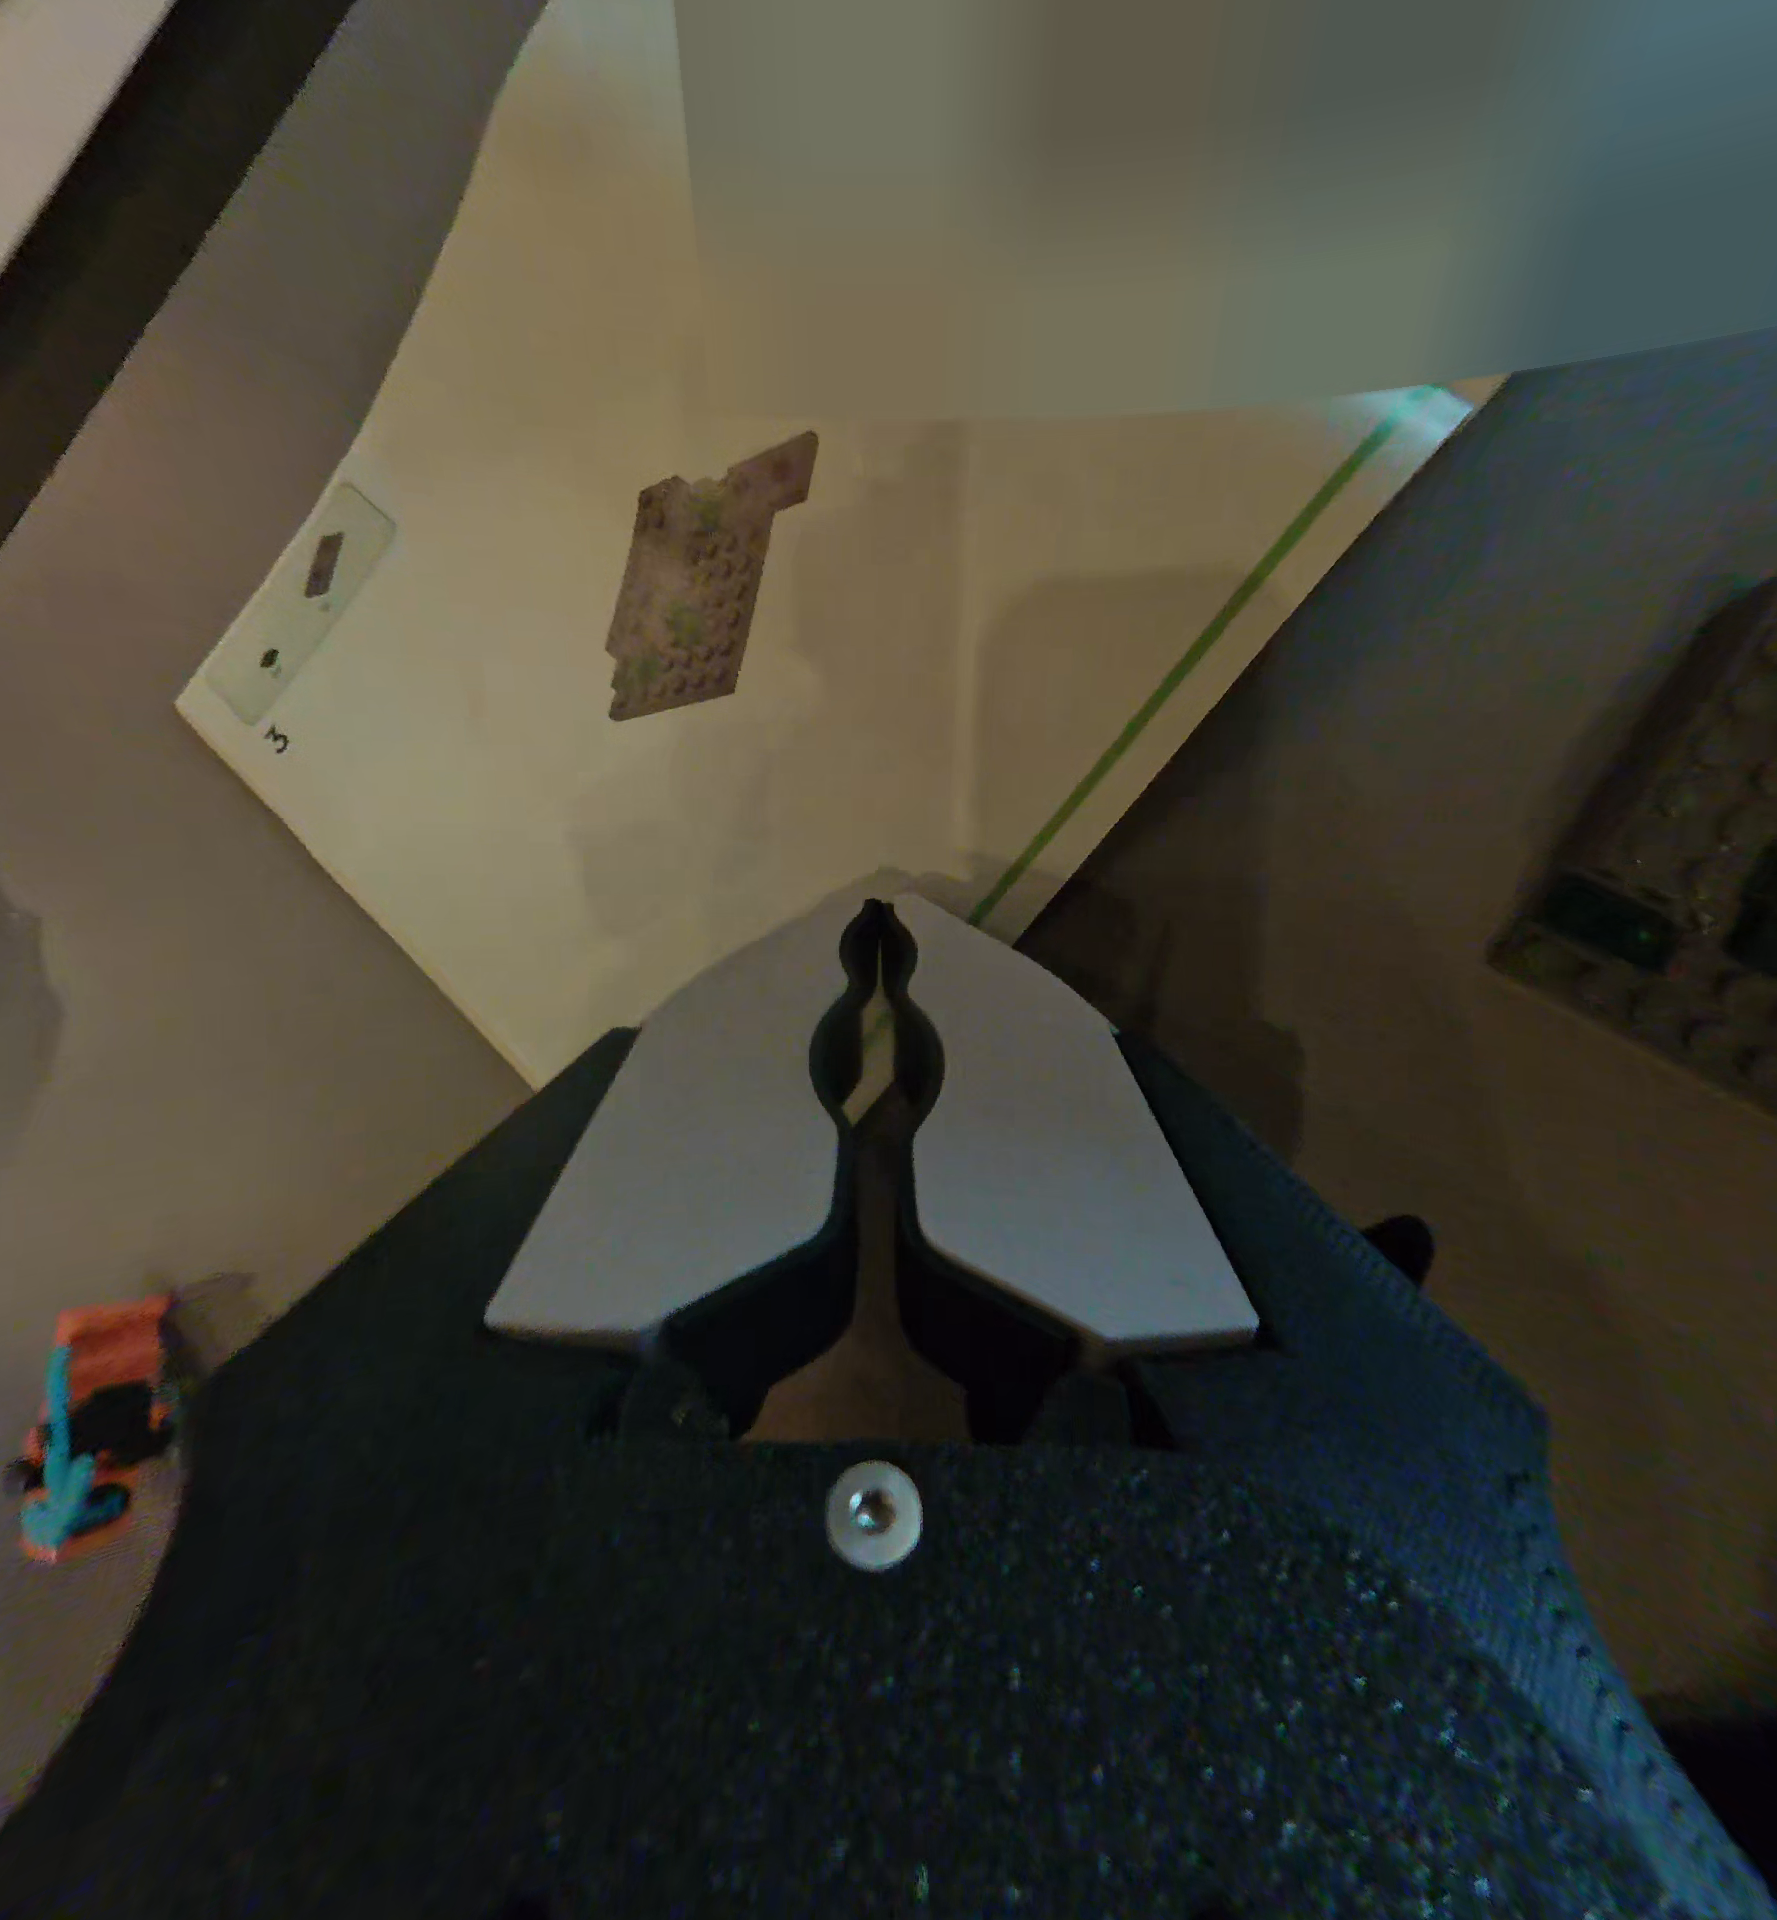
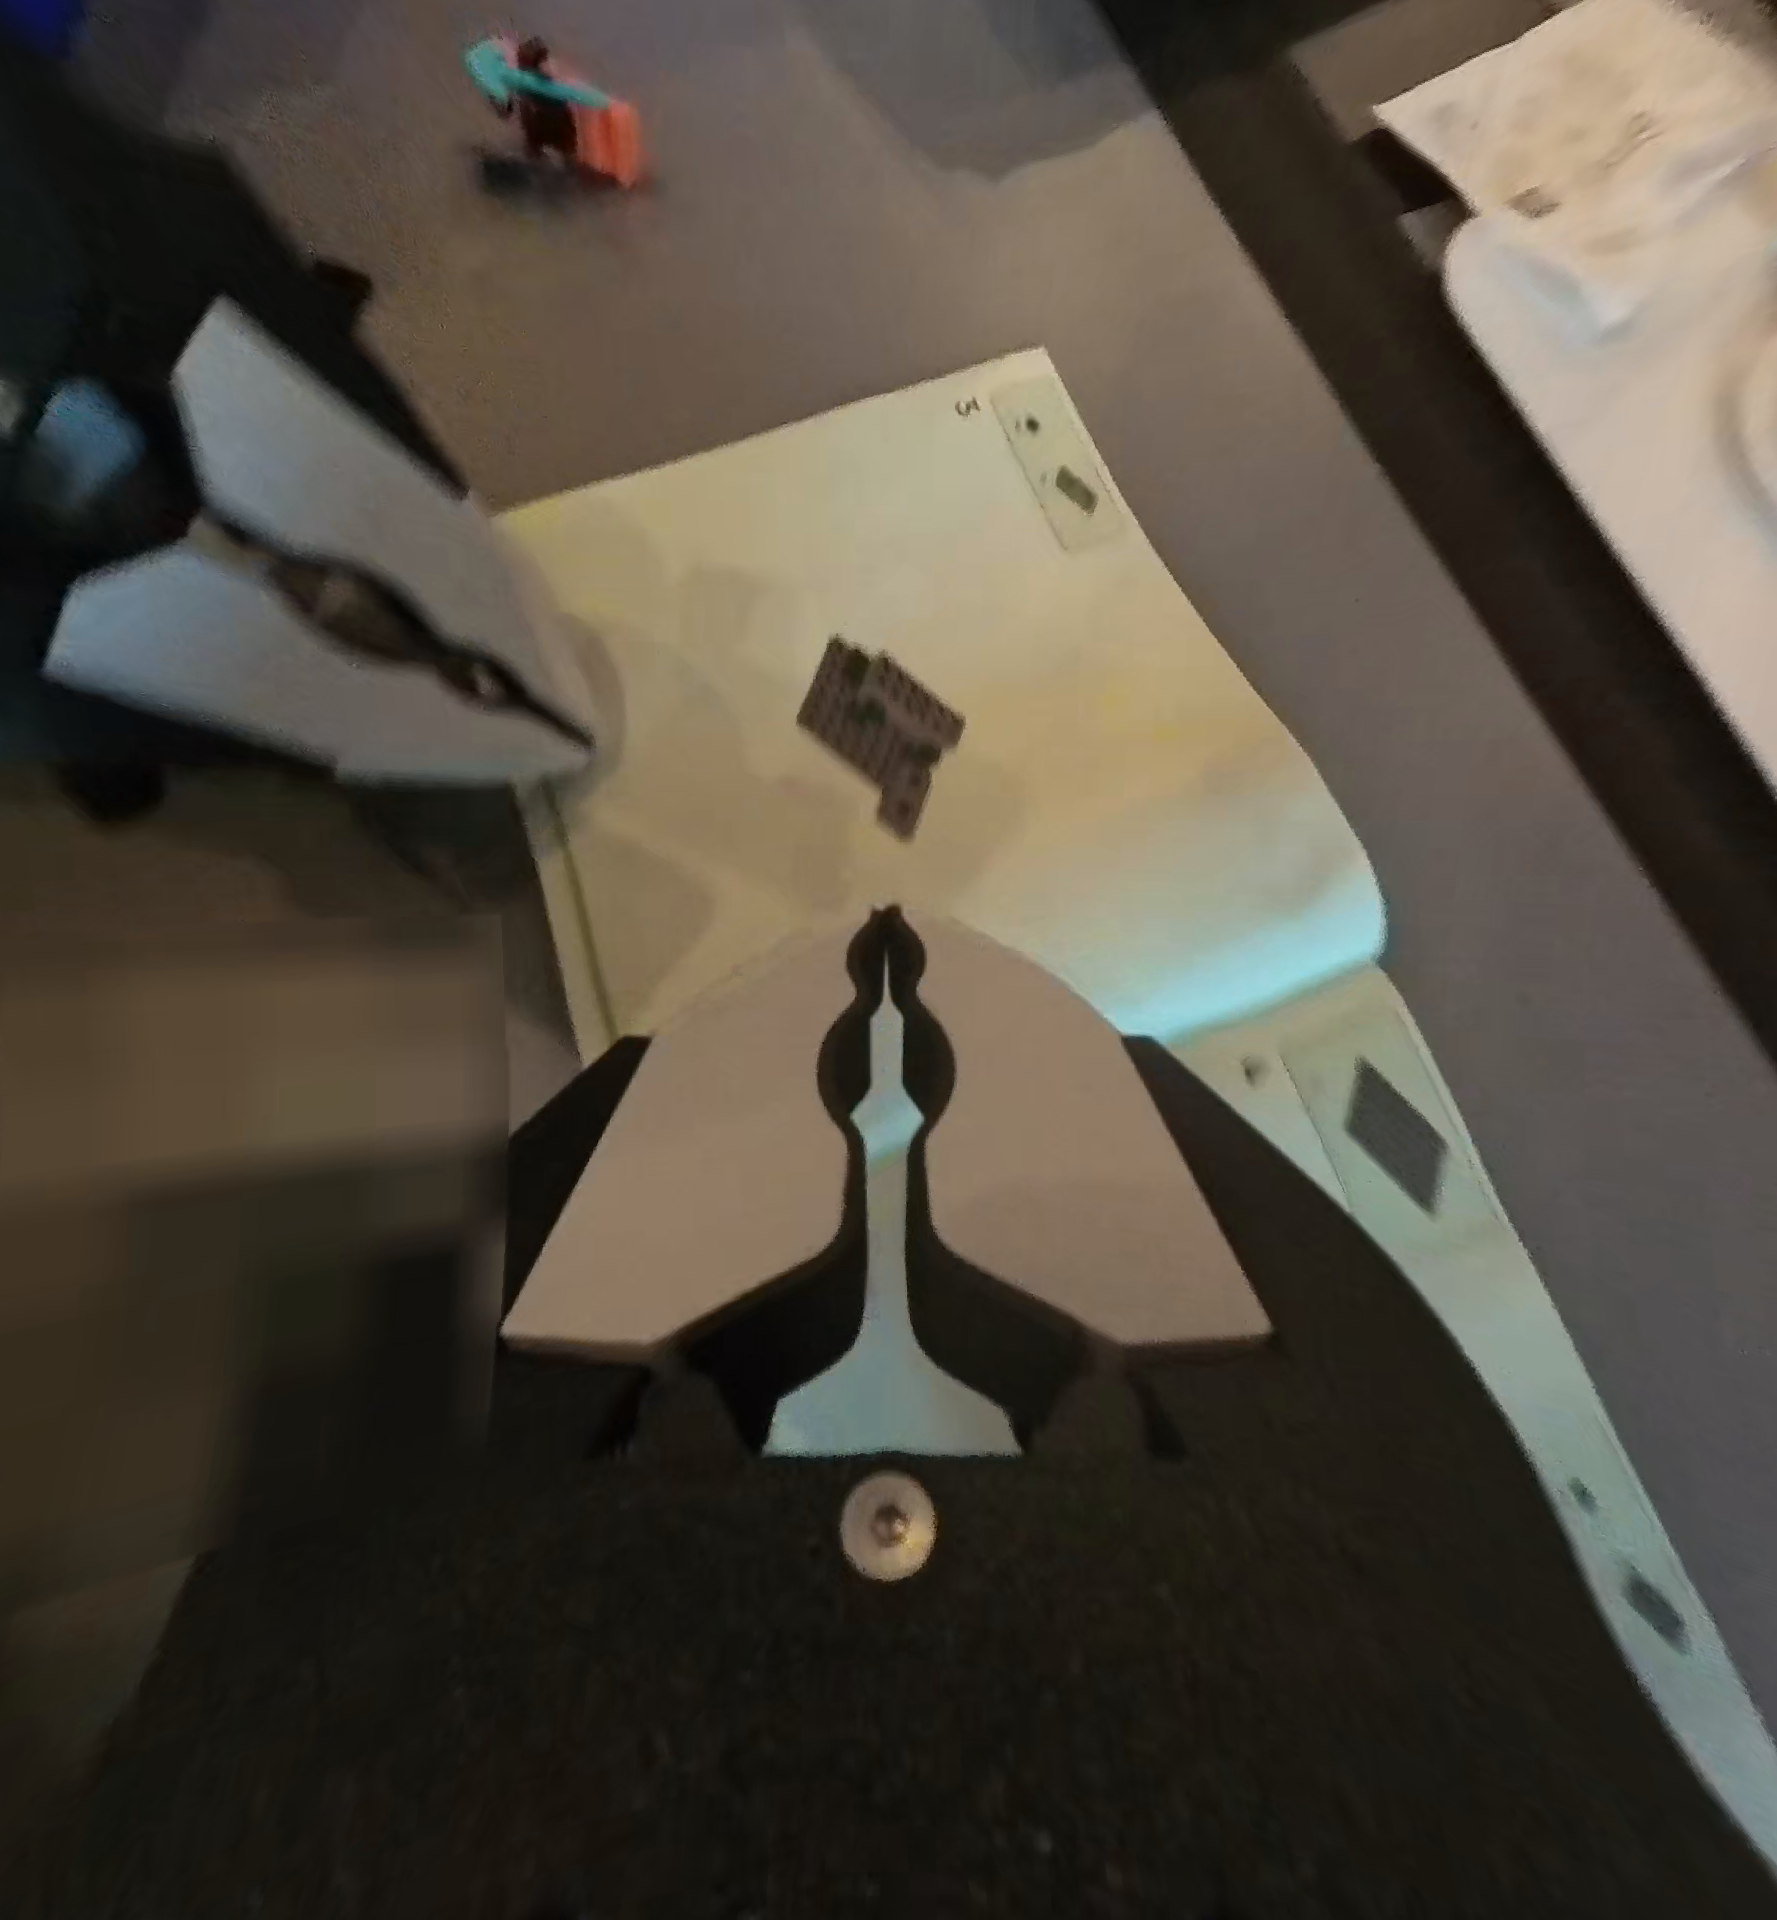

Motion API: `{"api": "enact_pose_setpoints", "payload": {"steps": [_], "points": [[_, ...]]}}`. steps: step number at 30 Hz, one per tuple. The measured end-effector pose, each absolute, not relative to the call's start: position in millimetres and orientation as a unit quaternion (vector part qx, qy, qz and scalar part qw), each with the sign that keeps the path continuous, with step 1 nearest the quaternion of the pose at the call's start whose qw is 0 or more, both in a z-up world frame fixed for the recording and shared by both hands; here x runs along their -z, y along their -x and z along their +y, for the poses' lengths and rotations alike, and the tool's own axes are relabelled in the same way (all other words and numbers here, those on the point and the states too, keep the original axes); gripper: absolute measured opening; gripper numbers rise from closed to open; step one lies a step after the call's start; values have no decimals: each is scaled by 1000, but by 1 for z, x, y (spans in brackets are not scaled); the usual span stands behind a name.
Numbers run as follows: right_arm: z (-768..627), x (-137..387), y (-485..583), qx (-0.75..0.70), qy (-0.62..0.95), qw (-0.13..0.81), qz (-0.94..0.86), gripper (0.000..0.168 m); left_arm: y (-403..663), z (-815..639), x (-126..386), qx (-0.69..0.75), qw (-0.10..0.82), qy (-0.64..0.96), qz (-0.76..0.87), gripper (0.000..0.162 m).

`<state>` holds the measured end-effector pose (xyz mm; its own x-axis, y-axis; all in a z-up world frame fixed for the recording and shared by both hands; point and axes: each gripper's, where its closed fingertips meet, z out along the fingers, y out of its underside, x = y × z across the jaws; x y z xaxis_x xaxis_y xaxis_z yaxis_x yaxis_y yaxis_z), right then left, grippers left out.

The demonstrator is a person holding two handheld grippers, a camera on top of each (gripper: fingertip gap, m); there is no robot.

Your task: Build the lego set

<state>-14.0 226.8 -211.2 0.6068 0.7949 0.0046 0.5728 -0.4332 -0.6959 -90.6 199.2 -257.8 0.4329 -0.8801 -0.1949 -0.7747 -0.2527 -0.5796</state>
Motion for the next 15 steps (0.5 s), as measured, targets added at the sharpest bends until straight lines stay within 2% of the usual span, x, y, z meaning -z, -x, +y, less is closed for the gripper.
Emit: {"api": "enact_pose_setpoints", "payload": {"steps": [15], "points": [[235, 245, 42, -128, 849, 309, -408, 0, 95, 189, 258, 96, 313, 792, 516, 0]]}}
